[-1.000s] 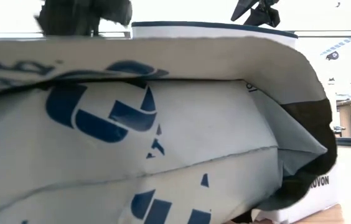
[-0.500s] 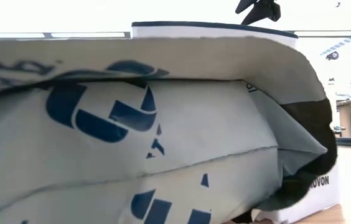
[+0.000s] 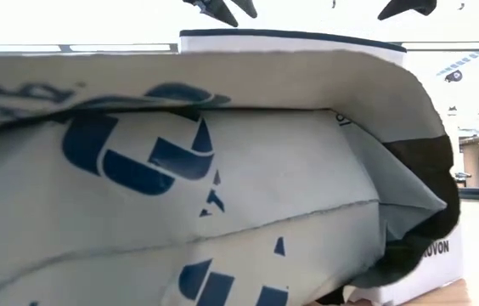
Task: Pick & place medical supplies in basket/bin
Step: Put the orange bandage into the blue bin
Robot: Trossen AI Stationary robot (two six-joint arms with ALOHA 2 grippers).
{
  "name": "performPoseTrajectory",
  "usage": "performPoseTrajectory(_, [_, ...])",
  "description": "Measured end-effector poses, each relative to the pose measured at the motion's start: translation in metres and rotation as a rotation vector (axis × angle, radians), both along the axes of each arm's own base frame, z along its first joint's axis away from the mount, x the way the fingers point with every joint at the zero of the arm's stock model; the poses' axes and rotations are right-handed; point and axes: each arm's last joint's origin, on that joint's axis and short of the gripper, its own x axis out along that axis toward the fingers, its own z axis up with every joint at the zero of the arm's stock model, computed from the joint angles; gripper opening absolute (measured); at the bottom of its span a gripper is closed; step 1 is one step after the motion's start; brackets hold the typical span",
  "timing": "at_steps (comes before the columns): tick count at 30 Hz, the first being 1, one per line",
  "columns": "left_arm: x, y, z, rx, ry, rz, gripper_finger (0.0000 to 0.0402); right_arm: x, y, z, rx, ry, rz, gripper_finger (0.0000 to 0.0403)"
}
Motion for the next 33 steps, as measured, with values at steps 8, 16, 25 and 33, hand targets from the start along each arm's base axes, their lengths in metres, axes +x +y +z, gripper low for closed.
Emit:
performPoseTrajectory(8, [-0.027,-0.076,0.013,-0.213,-0.023,-0.308,0.0297,-0.016,0.004,-0.024,0.03,0.008,-0.011,0.0242])
performPoseTrajectory(16, [-0.038,-0.16,-0.052,-0.266,0.22,-0.458,0.0297,-0.008,0.003,-0.05,0.004,0.039,-0.031,0.0242])
performPoseTrajectory(25, [-0.026,-0.179,-0.158,-0.345,0.308,-0.367,0.0297,0.001,0.004,-0.059,-0.012,0.007,-0.018,0.0242])
performPoseTrajectory(33, [-0.008,-0.18,-0.203,-0.251,0.42,-0.363,0.0297,-0.002,0.004,-0.056,-0.004,0.0,-0.009,0.0242])
